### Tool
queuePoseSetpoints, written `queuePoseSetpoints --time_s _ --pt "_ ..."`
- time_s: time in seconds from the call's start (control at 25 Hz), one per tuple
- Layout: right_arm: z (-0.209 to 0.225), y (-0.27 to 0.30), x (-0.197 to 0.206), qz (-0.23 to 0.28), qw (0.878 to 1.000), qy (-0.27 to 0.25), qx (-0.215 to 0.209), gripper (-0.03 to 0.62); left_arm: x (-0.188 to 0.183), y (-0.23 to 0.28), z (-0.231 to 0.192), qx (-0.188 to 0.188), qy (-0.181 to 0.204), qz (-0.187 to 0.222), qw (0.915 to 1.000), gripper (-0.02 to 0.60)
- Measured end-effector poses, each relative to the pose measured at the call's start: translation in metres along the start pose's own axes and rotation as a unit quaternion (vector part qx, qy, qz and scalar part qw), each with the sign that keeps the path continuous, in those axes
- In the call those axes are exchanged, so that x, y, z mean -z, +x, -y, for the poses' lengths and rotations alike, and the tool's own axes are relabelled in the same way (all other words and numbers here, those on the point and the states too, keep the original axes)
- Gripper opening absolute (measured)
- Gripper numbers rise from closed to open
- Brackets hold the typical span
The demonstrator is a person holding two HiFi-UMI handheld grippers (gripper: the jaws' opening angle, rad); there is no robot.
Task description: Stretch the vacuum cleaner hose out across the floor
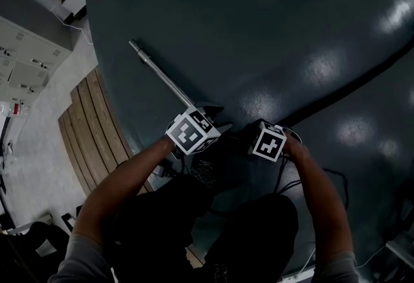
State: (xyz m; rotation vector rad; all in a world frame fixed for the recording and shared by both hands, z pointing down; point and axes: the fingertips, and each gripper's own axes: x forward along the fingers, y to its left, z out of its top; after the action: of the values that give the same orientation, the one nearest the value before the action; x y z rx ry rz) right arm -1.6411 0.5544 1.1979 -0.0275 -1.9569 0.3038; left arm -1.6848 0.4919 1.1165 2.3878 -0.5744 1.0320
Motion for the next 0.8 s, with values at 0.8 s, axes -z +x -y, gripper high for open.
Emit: queuePoseSetpoints --time_s 0.8 --pt "0.067 -0.312 0.047 0.274 0.882 0.307 0.23 0.006 -0.258 -0.028 0.04 0.063 0.093 0.089 0.9897 0.044"
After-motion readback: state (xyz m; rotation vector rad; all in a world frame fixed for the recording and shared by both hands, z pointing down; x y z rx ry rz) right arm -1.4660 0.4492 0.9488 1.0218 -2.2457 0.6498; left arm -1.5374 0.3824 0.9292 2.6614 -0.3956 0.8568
